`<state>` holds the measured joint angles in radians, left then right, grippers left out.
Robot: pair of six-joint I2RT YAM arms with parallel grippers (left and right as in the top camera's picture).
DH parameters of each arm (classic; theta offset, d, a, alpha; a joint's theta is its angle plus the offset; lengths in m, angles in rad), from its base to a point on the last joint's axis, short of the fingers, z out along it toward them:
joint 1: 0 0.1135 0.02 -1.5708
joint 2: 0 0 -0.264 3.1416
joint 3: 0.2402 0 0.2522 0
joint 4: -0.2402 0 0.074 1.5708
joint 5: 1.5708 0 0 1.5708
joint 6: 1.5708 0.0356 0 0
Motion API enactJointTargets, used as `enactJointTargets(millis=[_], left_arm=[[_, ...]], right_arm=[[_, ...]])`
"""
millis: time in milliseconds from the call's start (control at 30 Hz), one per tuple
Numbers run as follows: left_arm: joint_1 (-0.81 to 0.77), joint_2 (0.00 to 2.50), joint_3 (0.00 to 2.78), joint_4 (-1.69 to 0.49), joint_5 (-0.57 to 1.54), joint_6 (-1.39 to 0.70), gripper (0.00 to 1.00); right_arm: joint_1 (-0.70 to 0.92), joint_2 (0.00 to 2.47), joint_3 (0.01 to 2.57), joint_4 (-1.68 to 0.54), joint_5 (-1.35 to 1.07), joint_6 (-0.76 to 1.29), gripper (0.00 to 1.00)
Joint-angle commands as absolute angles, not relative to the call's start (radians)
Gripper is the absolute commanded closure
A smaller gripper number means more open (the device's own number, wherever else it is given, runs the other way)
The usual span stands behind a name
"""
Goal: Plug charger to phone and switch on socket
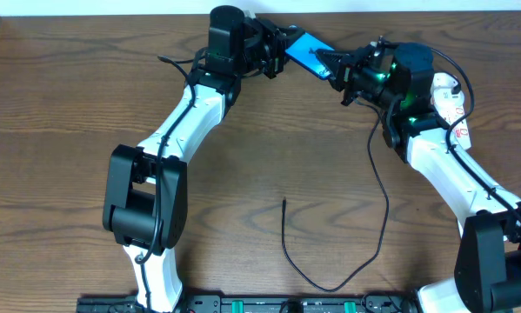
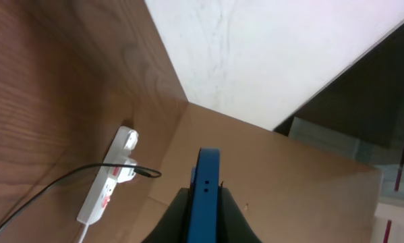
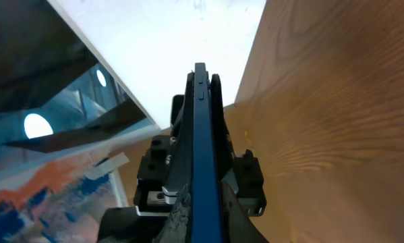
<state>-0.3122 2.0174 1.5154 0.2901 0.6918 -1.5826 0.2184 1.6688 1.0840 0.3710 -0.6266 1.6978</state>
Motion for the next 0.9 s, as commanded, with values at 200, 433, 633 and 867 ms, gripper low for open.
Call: enactJointTargets(millis=[200, 433, 633, 867], left_arm=[[-0.321, 1.986, 1.523, 0.286, 0.676, -1.541, 0.92], [-0.313, 1.986, 1.523, 0.286, 0.665, -1.538, 0.93], [-0.255, 1.986, 1.523, 0.286, 0.697, -1.538, 0.93], [-0.128, 1.986, 1.522, 0.262, 0.994, -1.51, 0.93]], right_arm=[[0.257, 1.655, 1.107, 0.382, -0.732, 1.653, 0.85], [0.255, 1.655, 1.107, 0.382, -0.727, 1.652, 0.01], [0.227, 1.655, 1.107, 0.382, -0.746, 1.608, 0.01], [0.148, 1.655, 1.107, 0.381, -0.889, 1.349, 0.01]])
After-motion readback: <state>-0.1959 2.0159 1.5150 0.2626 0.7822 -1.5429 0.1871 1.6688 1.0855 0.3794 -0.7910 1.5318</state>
